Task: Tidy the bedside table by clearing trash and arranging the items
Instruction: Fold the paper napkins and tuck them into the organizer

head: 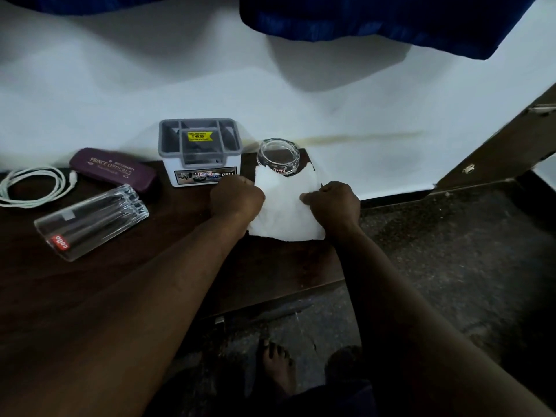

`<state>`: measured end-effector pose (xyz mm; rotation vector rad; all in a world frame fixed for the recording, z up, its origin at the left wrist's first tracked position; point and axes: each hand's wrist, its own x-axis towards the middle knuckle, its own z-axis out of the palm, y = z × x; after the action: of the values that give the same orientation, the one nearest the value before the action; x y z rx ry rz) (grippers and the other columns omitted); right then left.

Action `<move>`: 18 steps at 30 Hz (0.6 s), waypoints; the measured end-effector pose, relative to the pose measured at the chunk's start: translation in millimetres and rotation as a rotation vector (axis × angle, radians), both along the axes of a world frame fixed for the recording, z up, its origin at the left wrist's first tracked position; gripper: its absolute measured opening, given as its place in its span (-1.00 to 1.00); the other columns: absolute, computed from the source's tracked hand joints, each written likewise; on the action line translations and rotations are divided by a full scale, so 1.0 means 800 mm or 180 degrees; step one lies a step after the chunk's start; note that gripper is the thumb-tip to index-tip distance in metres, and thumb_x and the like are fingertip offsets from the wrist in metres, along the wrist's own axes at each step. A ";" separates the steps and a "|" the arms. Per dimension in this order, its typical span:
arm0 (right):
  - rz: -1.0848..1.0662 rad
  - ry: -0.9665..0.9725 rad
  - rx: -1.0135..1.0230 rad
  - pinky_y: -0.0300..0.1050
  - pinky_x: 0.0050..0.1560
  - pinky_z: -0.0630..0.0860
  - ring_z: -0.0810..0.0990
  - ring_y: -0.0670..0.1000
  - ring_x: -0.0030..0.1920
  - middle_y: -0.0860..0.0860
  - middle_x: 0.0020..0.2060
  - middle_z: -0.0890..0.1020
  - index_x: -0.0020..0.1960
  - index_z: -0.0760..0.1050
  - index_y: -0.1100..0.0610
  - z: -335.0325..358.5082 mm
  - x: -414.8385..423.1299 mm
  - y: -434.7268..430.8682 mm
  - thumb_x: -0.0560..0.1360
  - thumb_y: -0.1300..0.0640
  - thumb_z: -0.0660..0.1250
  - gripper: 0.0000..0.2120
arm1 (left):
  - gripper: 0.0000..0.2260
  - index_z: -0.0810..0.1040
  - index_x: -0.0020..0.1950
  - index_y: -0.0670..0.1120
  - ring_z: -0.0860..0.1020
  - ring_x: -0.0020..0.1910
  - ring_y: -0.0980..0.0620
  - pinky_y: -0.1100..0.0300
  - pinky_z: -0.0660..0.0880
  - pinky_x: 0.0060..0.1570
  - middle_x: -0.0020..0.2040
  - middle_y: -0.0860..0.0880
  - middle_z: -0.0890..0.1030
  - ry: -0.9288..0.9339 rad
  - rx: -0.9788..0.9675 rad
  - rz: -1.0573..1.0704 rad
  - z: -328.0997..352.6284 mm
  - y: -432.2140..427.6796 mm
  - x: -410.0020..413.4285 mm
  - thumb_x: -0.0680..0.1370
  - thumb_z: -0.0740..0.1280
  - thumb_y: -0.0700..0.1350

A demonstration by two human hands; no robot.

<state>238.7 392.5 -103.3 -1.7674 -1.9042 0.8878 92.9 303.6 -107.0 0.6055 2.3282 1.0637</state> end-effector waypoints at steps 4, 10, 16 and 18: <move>-0.0030 0.0162 -0.0413 -0.01 0.06 0.59 0.67 0.20 0.06 0.09 -0.11 0.72 -0.15 0.64 0.16 0.002 0.000 0.005 0.32 -0.03 0.61 -0.71 | -0.97 0.67 -0.18 -0.07 0.67 0.07 -0.17 -0.01 0.62 0.12 0.00 -0.09 0.73 0.0062 0.0076 -0.0023 0.003 0.003 0.003 0.46 0.48 -0.15; -0.0187 0.0599 -0.0500 0.09 0.08 0.63 0.67 0.17 -0.02 0.06 -0.18 0.69 -0.20 0.56 0.15 0.009 -0.002 -0.002 0.29 0.06 0.62 -0.72 | -0.88 0.62 -0.24 -0.08 0.69 0.03 -0.18 -0.04 0.64 0.07 0.00 -0.16 0.73 -0.0524 0.0402 0.0102 0.009 0.001 0.008 0.45 0.53 -0.17; -0.0416 0.1413 -0.0812 0.17 0.10 0.67 0.69 0.17 0.06 0.14 0.06 0.68 0.18 0.52 0.17 0.022 -0.004 -0.015 0.30 0.20 0.62 -0.49 | -0.92 0.62 0.01 -0.16 0.63 -0.25 -0.10 0.10 0.60 -0.37 -0.01 -0.17 0.68 -0.2695 0.0619 0.0104 0.023 -0.006 0.008 0.53 0.44 -0.27; -0.0399 0.1654 -0.0818 0.19 0.10 0.67 0.69 0.19 0.07 0.15 0.10 0.68 0.25 0.51 0.15 0.032 -0.004 -0.019 0.30 0.22 0.62 -0.44 | -0.89 0.60 0.02 -0.13 0.63 -0.28 -0.09 0.15 0.58 -0.50 -0.11 -0.12 0.67 -0.2812 0.0519 0.0075 0.027 -0.013 0.007 0.51 0.46 -0.23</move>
<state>235.8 377.0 -77.5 -1.5629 -1.3813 1.4288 98.9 293.4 -85.6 0.1026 1.4900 1.2150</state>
